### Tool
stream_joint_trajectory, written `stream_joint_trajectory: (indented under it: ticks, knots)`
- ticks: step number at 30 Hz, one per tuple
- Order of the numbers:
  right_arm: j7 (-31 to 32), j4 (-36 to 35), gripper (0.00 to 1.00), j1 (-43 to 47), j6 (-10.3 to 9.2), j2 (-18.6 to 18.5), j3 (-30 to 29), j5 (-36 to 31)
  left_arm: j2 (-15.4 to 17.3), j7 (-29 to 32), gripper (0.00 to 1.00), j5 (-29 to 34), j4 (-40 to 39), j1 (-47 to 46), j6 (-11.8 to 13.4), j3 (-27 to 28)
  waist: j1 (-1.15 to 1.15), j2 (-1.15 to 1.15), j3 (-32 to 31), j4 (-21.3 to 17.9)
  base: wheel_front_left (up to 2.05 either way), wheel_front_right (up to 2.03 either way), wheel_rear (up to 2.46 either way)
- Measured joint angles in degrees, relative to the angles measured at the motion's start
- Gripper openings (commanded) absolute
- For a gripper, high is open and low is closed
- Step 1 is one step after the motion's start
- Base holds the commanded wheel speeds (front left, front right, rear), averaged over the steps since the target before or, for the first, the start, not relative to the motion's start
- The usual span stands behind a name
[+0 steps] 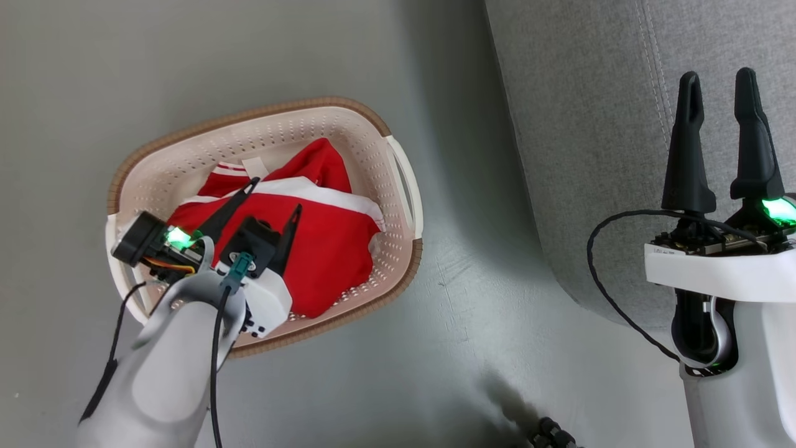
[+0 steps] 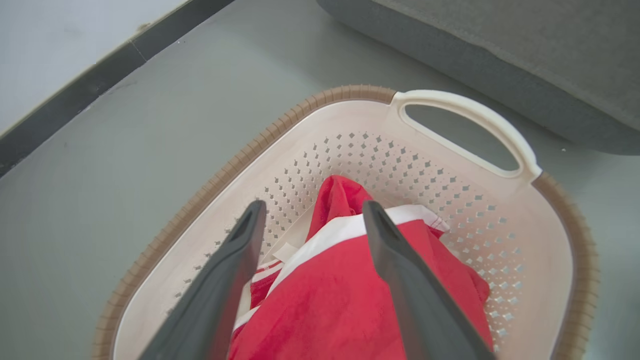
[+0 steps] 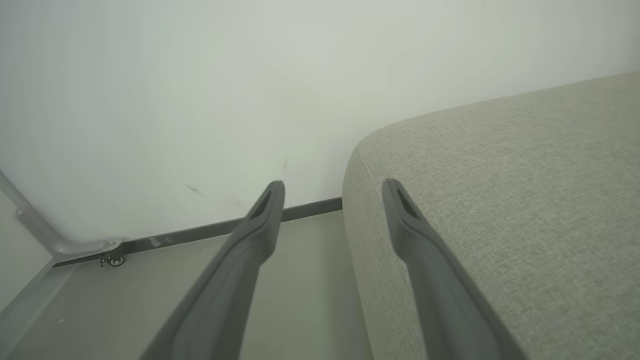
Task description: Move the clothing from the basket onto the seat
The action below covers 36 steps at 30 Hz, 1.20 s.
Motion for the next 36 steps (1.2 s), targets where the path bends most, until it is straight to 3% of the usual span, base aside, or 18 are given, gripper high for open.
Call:
stream_joint_trajectory:
  ticks: [22,36]
  knots:
    - [0.0,0.5,1.0,-3.9,0.0,0.0,1.5,2.7,2.4,10.9,1.0,5.0,7.3,-9.2,-3.6,-4.4,0.0,0.0,5.9,-3.7,0.0,0.0,0.0]
    - [0.0,1.0,1.0,-4.6,0.0,0.0,2.6,3.8,3.9,18.1,1.0,6.1,12.1,-13.8,-3.6,-4.7,-0.01,0.0,7.7,-5.4,0.0,0.0,0.0]
